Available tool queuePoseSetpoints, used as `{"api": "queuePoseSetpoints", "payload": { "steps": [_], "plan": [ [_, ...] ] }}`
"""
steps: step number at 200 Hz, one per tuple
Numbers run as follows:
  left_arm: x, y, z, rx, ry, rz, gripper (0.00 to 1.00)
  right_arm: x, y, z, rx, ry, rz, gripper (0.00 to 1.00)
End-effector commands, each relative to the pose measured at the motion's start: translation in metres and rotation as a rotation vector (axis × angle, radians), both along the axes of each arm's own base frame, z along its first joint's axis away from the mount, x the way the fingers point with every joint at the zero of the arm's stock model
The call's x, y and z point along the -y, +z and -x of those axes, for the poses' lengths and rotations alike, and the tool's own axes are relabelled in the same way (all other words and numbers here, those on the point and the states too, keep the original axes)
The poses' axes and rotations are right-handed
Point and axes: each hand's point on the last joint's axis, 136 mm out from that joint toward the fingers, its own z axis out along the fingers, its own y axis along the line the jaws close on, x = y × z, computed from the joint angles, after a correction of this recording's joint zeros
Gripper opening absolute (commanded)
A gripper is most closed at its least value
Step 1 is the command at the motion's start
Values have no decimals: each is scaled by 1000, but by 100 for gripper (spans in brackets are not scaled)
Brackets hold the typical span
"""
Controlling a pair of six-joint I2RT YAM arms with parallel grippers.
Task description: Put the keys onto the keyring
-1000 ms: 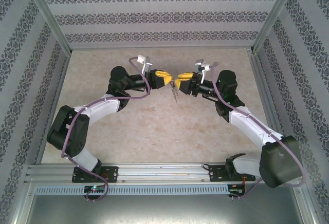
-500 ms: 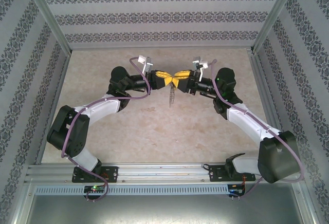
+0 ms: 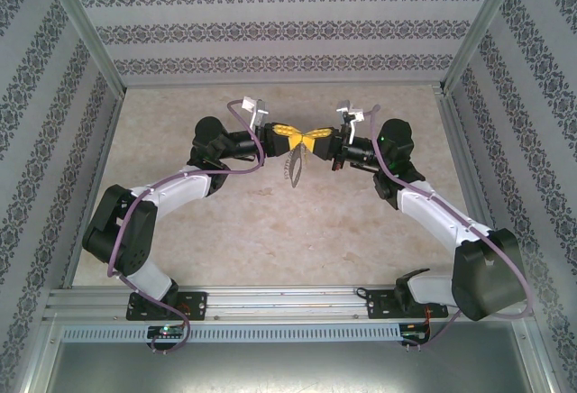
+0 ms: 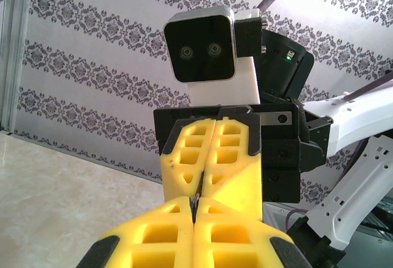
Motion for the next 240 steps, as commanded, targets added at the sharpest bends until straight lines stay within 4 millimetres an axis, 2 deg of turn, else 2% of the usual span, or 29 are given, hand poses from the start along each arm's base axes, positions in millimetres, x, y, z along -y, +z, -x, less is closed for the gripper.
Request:
{"api": "queuePoseSetpoints", "payload": {
  "steps": [1,18,34,52,98,170,240],
  "plan": [
    [2,22,12,89,-22,36,0,0,-1,3,19,3,13,0],
    [1,21,11,90,-12,30,0,4,-5,1,12,-27,28,0],
    [0,17,11,90,1,9,16,8,-10,-3,6,-70,58,0],
    [-1,12,11,92,12,-26,28,15,-15,-10,1,-139,103,0],
    [-7,-1,-2,105,87,-103,42,27,-17,-22,-27,-229,181,0],
    [-9,-15,-16,57,89,-171,49,35,-3,-19,5,-190,266,0],
    [-25,-17,-18,22,87,-218,52,28,-8,-26,-2,-98,310,0]
  ]
}}
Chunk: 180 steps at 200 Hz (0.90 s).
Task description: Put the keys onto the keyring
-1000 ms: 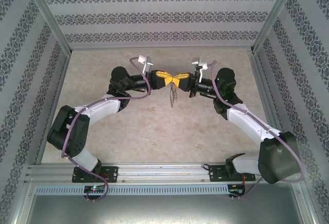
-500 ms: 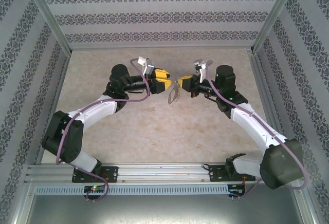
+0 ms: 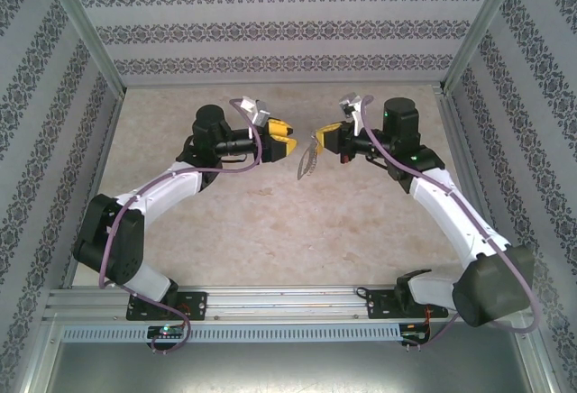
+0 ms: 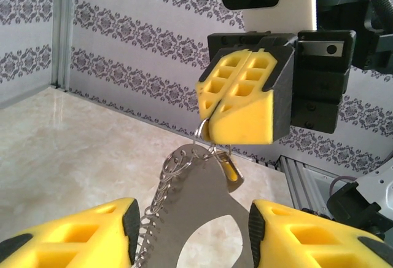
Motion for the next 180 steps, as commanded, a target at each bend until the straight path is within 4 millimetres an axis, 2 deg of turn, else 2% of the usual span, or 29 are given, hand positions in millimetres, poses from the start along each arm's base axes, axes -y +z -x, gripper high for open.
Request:
{"api": "queuePoseSetpoints", "payload": {
  "steps": [1,61,119,180],
  "plan": [
    [-7,13,4,26,-30,-22,53,-3,6,0,25,66,6,0],
    [-14,13,-2,-12,-100,-27,55,-6,5,-11,11,114,1,0],
    [-5,8,-8,-77,-198,-41,54,-11,3,-6,-10,184,0,0],
    [2,11,-10,-106,-265,-22,49,-17,9,1,-14,255,-29,0]
  ]
}}
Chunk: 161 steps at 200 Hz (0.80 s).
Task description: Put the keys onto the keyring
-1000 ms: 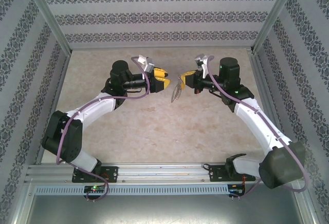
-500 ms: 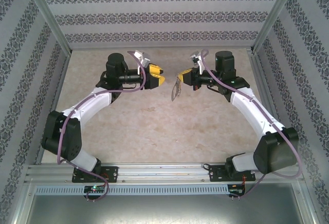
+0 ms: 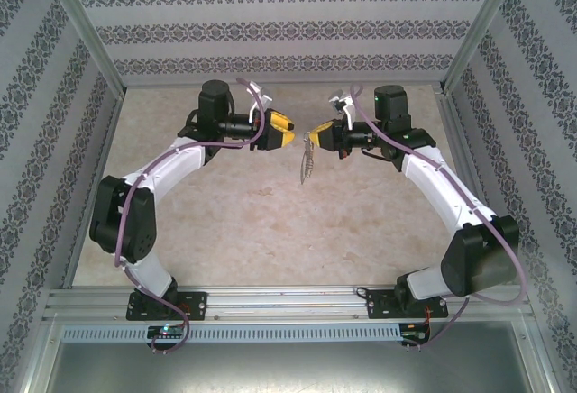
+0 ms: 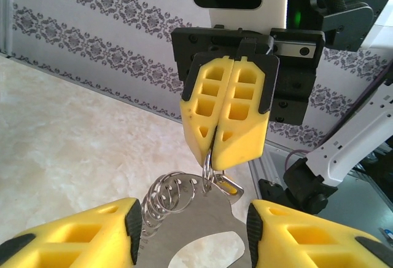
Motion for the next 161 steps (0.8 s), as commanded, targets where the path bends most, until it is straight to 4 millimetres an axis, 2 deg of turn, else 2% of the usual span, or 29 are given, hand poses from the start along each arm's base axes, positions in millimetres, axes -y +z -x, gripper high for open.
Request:
{"api": "queuePoseSetpoints", "payload": {
  "steps": [1,105,161],
  "plan": [
    [2,11,5,7,-61,23,49,-5,19,4,55,69,-39,0],
    [19,7,6,2,-93,27,48,-18,16,7,52,115,-44,0],
    [23,11,9,4,-115,40,38,-19,14,6,47,114,-41,0]
  ]
}}
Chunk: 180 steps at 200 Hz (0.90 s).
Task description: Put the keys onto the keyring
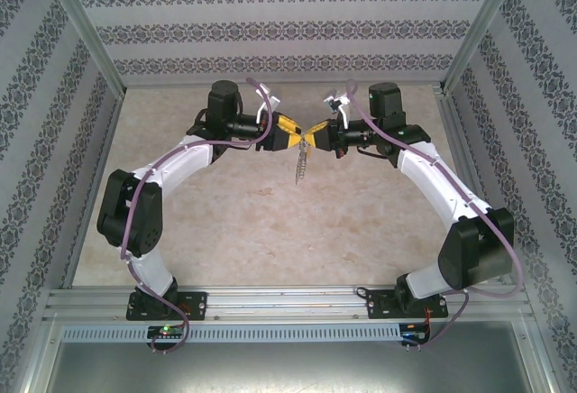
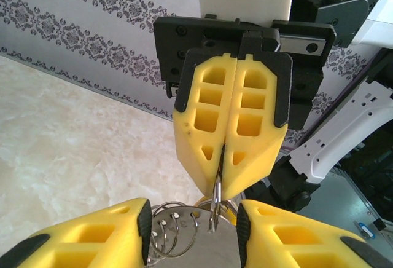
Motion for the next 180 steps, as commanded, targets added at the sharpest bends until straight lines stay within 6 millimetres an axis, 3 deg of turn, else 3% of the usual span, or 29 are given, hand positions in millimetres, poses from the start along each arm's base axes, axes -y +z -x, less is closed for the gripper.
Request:
{"api": "queuePoseSetpoints", "payload": {
  "steps": [1,138,155,180],
  "plan": [
    [6,18,5,55,-50,38,38,-7,15,4,53,50,-27,0],
    [9,16,14,33,-107,67,18,-8,12,1,49,39,-20,0],
    [9,14,15,28,-108,66,18,-8,12,0,50,34,-18,0],
    [8,11,18,25,-103,63,26,-7,12,0,51,28,-15,0]
  ]
}}
